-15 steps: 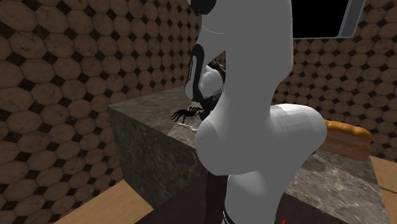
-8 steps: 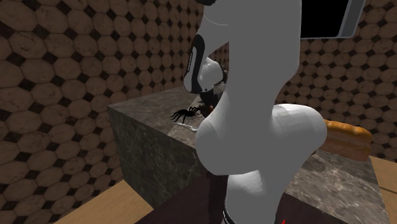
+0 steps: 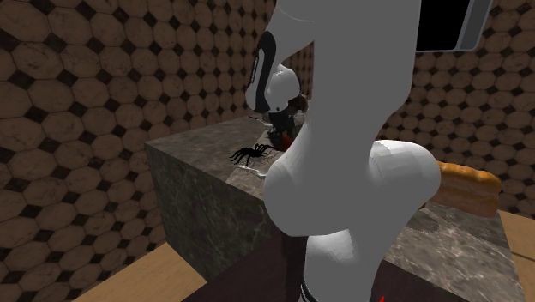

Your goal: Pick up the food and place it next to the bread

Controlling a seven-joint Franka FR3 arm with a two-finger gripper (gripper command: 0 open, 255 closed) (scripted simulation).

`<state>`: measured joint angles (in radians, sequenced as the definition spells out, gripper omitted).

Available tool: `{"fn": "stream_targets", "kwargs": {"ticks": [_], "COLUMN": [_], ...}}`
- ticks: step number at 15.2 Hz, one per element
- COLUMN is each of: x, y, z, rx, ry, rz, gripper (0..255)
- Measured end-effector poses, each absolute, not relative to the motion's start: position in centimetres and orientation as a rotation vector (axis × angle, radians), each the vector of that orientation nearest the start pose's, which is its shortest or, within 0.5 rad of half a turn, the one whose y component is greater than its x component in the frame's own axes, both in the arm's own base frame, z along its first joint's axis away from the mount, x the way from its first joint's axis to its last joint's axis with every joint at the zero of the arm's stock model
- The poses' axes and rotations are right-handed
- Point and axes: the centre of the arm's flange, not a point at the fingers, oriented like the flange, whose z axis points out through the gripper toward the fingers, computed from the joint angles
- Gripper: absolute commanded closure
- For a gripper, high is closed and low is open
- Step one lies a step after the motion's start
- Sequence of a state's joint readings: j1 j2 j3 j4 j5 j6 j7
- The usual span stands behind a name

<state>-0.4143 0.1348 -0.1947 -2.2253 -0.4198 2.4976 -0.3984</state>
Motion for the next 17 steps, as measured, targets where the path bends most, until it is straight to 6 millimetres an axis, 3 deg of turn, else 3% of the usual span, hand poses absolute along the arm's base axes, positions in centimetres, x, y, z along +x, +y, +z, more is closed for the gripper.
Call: {"fn": "stream_targets", "kwargs": {"ticks": [11, 14, 17], "x": [45.6, 43.3, 39.5], "y": [-31.4, -32.4, -33.4], "z": [38.7, 39.2, 39.2], "rx": [-3.462, -3.463, -3.463], "ry": [-0.197, -0.196, -0.195], "rz": [0.048, 0.049, 0.050], "gripper": [255, 255, 255]}}
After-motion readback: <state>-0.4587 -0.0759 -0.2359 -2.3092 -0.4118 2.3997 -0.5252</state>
